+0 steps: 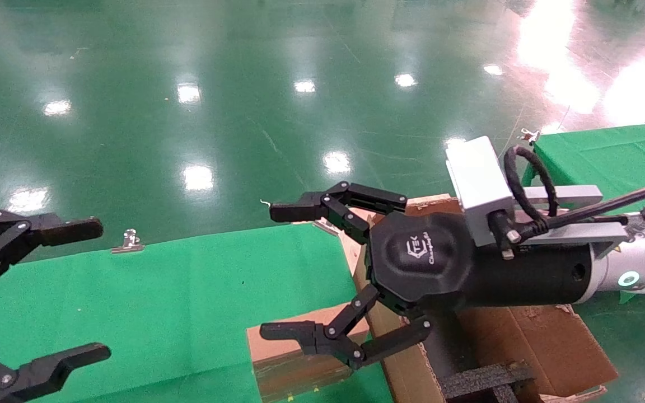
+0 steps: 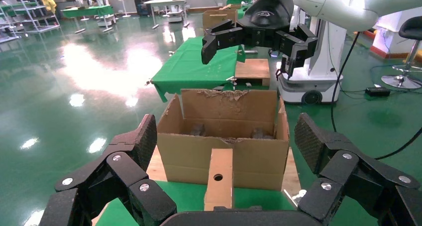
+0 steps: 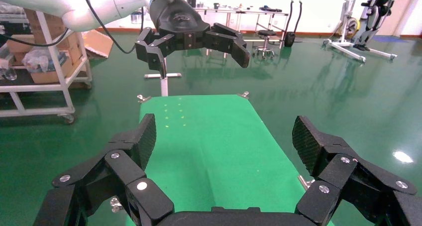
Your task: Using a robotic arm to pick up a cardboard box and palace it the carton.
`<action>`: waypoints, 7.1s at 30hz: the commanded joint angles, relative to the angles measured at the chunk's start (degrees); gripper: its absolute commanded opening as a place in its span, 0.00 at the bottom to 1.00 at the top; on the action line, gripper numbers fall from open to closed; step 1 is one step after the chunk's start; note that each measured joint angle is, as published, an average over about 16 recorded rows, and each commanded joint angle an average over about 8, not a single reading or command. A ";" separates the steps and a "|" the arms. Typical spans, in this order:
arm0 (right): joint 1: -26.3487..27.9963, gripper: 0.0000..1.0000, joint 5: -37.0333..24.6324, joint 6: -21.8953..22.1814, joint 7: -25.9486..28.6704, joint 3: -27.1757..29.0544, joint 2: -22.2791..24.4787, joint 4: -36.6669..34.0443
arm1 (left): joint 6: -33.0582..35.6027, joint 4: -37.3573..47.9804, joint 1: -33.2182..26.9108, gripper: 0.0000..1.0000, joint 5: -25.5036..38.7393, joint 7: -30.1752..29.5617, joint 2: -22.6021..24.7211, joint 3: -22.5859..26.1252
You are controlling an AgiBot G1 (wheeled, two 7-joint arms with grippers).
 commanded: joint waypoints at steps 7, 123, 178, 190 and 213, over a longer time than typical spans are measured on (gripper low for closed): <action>0.00 1.00 0.00 0.00 0.00 0.00 0.00 0.00 | 0.00 0.00 0.00 1.00 0.00 0.00 0.00 0.00; 47.32 0.00 -42.98 -4.87 -5.95 -41.24 -19.74 -25.86 | -0.03 0.06 -0.04 1.00 -0.09 0.07 -0.03 0.10; 67.37 0.00 -42.01 -1.38 21.07 -66.00 17.79 -6.33 | -0.07 0.09 -0.04 1.00 -0.15 0.11 -0.06 0.17; 59.51 0.00 -49.14 13.67 54.04 -70.00 20.78 2.91 | -0.07 0.10 -0.06 1.00 -0.17 0.13 -0.07 0.19; 55.02 0.00 -56.55 17.93 78.29 -73.15 18.15 2.92 | -0.09 0.13 -0.05 1.00 -0.19 0.15 -0.08 0.21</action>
